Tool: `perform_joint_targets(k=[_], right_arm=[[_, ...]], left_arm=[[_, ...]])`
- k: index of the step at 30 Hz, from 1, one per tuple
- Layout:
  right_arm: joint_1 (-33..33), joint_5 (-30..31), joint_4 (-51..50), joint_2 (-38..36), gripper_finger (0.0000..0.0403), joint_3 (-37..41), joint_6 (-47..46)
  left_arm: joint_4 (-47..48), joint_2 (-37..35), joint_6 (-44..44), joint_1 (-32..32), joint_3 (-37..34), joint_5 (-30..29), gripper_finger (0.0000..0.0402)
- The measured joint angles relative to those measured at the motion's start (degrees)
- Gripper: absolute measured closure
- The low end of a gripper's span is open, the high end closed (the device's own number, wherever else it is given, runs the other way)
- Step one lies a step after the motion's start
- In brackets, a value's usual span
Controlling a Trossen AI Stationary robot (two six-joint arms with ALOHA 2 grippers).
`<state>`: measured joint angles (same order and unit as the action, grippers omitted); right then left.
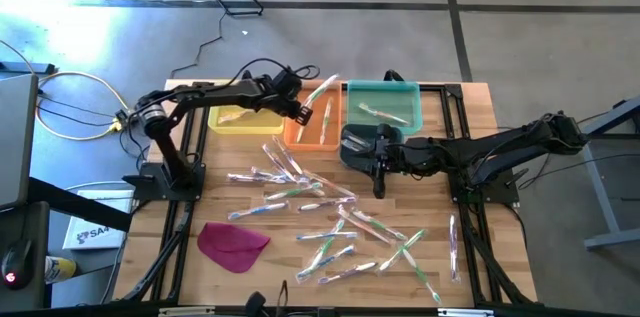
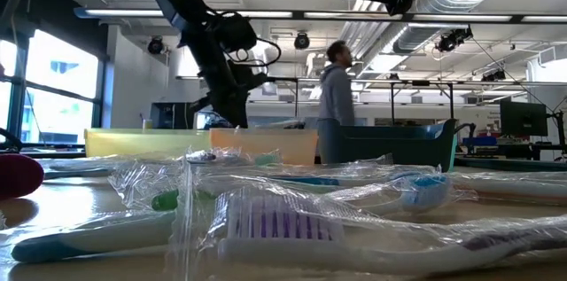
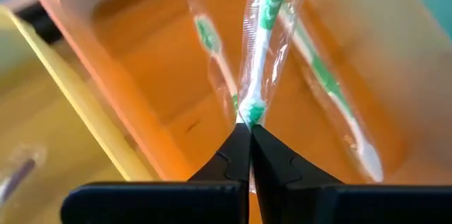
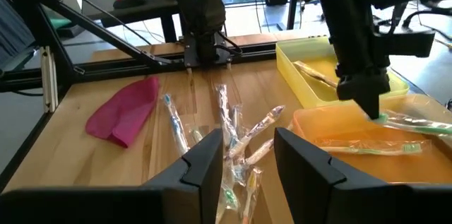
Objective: Pick & Place Toothbrushes
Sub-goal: Put the green toothbrush into the orange bin
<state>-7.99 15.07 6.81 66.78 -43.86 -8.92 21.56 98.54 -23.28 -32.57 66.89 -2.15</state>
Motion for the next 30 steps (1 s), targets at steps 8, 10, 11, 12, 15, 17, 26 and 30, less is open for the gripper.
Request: perform_joint_targets(k=[8, 10, 11, 12, 15, 17, 26, 30], right_arm=[[0.0, 0.0, -0.2, 0.0, 0.0283, 0.0, 0.0], [0.0, 0.0, -0.2, 0.0, 0.0283, 0.0, 0.0], [0.0, 0.0, -0.2, 0.0, 0.0283, 0.0, 0.0], [0.0, 0.0, -0.2, 0.0, 0.0283, 0.0, 0.0], [0.0, 0.0, -0.2, 0.0, 0.0283, 0.0, 0.1], [0.0, 0.0, -0.3, 0.0, 0.0283, 0.0, 0.1], [0.0, 0.0, -0.3, 0.0, 0.0283, 0.0, 0.1], [0.0, 0.0, -0.3, 0.0, 0.0283, 0.0, 0.1]], left_arm=[[3.9, 2.5, -4.3, 1.4, 0.0, -1.8, 0.0401], [4.3, 2.7, -4.5, 1.9, 0.0, -1.9, 0.0401], [4.3, 2.7, -4.6, 2.1, 0.0, -1.9, 0.0401], [4.0, 2.7, -4.8, 2.4, 0.0, -2.0, 0.0401], [3.9, 2.7, -5.3, 2.8, 0.0, -2.0, 0.0401], [3.9, 2.7, -5.4, 2.7, 0.0, -2.0, 0.0401], [3.9, 2.7, -7.3, 2.7, 0.0, -2.0, 0.0401], [3.9, 2.6, -7.4, 2.7, 0.0, -2.0, 0.0401]])
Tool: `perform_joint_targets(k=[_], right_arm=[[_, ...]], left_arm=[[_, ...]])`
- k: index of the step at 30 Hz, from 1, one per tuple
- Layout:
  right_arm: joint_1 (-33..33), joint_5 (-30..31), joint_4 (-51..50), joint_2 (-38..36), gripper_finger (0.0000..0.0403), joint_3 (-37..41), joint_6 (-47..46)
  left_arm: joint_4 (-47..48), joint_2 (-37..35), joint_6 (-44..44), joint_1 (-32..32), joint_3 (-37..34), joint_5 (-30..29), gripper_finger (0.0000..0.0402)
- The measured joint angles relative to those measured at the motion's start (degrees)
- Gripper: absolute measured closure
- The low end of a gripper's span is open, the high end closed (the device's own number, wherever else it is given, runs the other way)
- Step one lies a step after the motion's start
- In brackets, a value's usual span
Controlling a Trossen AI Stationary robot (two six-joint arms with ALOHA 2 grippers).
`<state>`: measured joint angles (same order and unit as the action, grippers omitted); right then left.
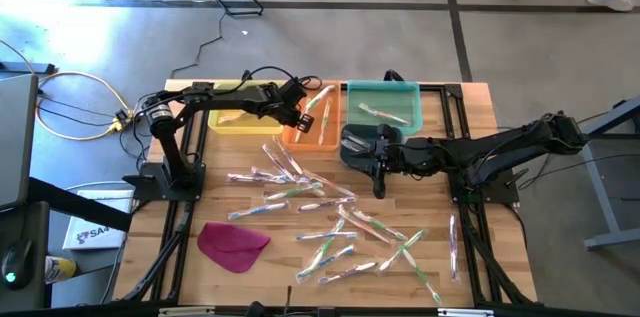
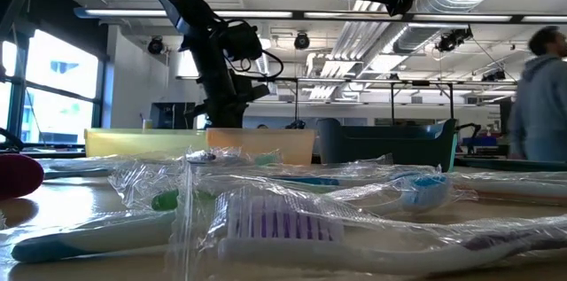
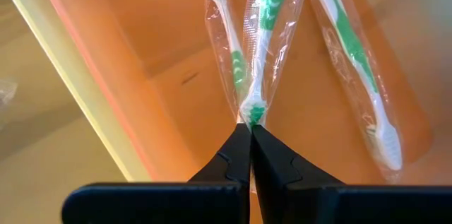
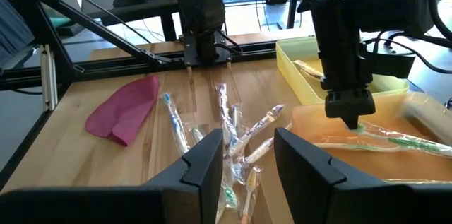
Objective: Pick & Place Toothbrushes
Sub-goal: Put the green toothbrush into the orange bin
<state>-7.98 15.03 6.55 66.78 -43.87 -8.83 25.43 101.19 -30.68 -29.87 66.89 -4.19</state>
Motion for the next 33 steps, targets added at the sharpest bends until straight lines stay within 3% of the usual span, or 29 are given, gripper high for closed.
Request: perform_joint_targets(k=[10, 22, 33], right_arm=[[0.0, 0.0, 0.0, 0.0, 0.0283, 0.0, 0.0], [0.0, 0.0, -0.2, 0.0, 0.0283, 0.0, 0.0], [0.0, 0.0, -0.3, 0.0, 0.0283, 0.0, -0.3]], left_arm=[[-1.6, 0.0, 0.7, 0.0, 0.0, 0.1, 0.0395], [-4.5, 0.0, 2.1, 0.7, 0.0, 0.2, 0.0305], [-9.0, -0.1, 9.1, 0.7, 0.0, 0.1, 0.0302]])
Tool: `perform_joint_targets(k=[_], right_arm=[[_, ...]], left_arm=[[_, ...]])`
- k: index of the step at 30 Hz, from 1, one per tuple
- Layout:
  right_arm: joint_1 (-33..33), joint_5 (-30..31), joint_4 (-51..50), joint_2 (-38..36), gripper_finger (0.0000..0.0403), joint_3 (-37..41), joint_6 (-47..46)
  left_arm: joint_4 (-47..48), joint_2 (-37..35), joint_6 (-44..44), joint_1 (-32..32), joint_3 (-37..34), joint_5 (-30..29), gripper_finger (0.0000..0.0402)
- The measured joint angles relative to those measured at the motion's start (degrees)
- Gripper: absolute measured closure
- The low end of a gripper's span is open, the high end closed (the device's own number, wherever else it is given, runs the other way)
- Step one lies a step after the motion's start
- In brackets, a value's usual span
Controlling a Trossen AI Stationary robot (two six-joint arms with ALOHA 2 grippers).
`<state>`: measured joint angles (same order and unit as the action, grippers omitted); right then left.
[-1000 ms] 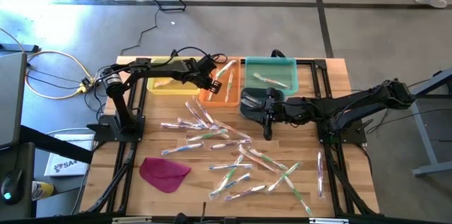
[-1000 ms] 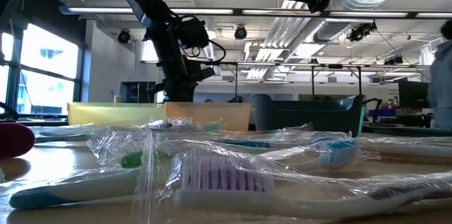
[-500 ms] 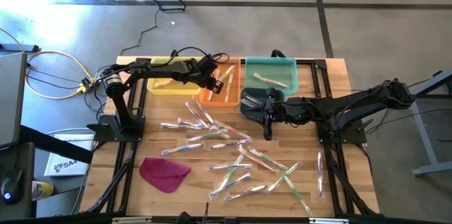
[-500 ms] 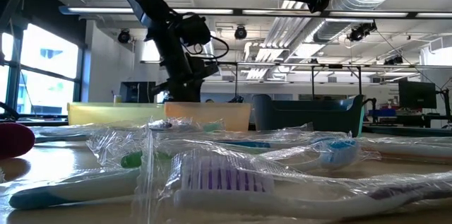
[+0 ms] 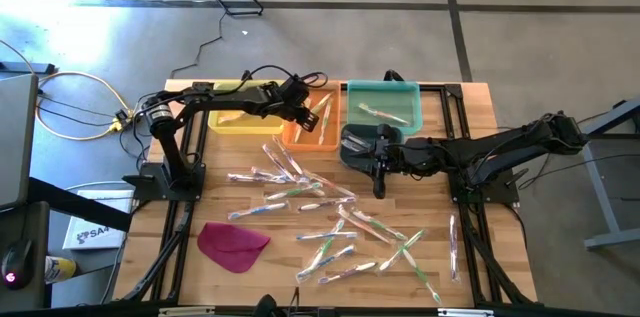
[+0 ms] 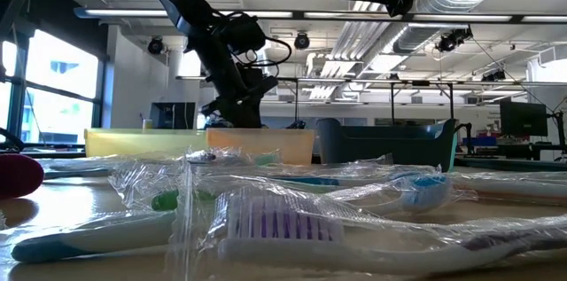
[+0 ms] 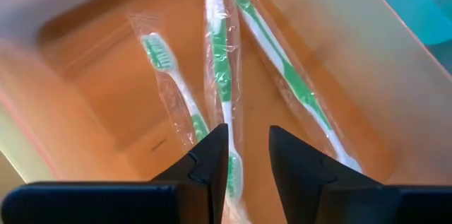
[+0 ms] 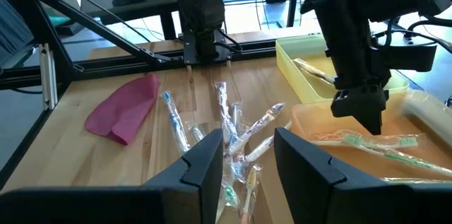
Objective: Pick & Place Toothbrushes
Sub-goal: Put the green toothbrush into the orange bin
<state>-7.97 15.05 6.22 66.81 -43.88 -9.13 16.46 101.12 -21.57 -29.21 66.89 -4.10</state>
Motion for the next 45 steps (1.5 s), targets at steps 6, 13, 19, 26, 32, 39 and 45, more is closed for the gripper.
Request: perform_joint_targets(k=[6, 13, 19, 26, 32, 39, 45], right_arm=[[0.1, 0.0, 0.0, 0.0, 0.0283, 0.0, -0.1], [0.1, 0.0, 0.0, 0.0, 0.0283, 0.0, -0.1], [0.1, 0.0, 0.0, 0.0, 0.0283, 0.0, -0.1], [0.1, 0.0, 0.0, 0.0, 0.0283, 0.0, -0.1], [0.1, 0.0, -0.1, 0.0, 0.0283, 0.0, -0.1], [0.1, 0.0, -0.1, 0.0, 0.0283, 0.0, -0.1], [0.1, 0.0, -0.5, 0.0, 0.0283, 0.0, -0.1]], left_arm=[[0.1, 0.0, 2.3, 0.0, 0.0, 0.0, 0.0302], [0.0, 0.0, 2.3, 0.0, 0.0, 0.0, 0.0338], [0.0, 0.0, 2.2, 0.0, 0.0, 3.9, 0.0394], [-3.1, 0.0, 12.2, 0.1, 0.0, 5.3, 0.04], [-2.6, -2.8, 18.3, 1.6, 0.0, 3.7, 0.0401], [-3.7, -11.9, 20.4, 4.0, -5.0, 0.2, 0.0401], [-7.7, -23.3, 21.5, 6.4, -15.7, 0.3, 0.0401]])
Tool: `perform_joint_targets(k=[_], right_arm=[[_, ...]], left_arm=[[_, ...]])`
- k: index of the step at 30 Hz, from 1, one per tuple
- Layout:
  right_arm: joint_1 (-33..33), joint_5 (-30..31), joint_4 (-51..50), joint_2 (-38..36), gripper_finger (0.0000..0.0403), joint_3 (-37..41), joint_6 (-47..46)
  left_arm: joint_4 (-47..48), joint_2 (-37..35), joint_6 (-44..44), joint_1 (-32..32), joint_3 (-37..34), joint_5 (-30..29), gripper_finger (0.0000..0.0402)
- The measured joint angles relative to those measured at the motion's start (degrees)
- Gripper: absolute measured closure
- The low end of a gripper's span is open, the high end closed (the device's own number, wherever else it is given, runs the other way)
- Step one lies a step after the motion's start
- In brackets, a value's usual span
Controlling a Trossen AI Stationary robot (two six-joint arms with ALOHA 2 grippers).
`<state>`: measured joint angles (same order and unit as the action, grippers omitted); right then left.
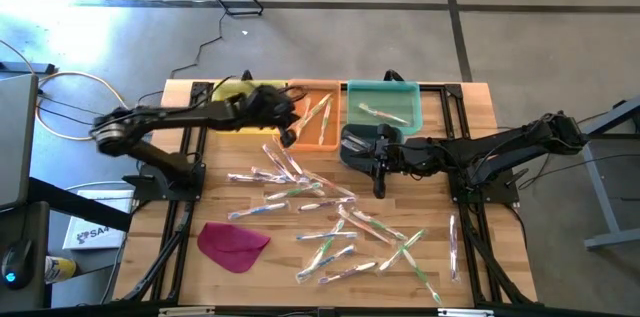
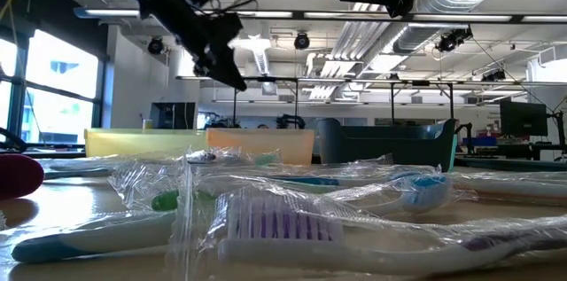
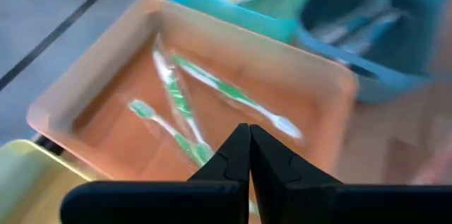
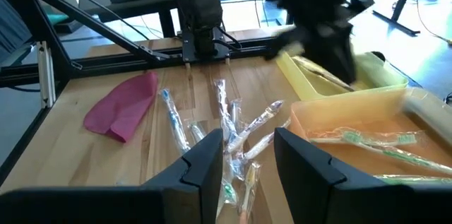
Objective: Pick & Place Toothbrushes
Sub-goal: Put the green toothbrush into the orange bin
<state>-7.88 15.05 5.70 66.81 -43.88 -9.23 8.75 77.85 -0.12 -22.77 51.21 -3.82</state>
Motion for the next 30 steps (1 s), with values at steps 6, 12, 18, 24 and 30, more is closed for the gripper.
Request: perform_joint_targets(k=[6, 12, 18, 24, 30], right_arm=[[0.0, 0.0, 0.0, 0.0, 0.0283, 0.0, 0.0], [0.0, 0.0, 0.0, 0.0, 0.0283, 0.0, 0.0], [0.0, 0.0, 0.1, 0.0, 0.0283, 0.0, 0.0], [0.0, 0.0, 0.1, 0.0, 0.0283, 0.0, 0.0], [0.0, 0.0, 0.9, 0.0, 0.0283, 0.0, 0.0]], left_arm=[[-2.2, -12.9, 1.7, 4.9, -9.5, 0.3, 0.0402], [-2.3, -25.2, 5.5, 9.8, -14.7, 0.3, 0.0401], [0.3, -36.7, 9.2, 14.3, -18.0, 0.4, 0.0401], [1.7, -47.1, 10.2, 17.5, -23.5, 0.4, 0.0401], [3.5, -54.7, 11.8, 18.3, -26.4, 2.2, 0.0401]])
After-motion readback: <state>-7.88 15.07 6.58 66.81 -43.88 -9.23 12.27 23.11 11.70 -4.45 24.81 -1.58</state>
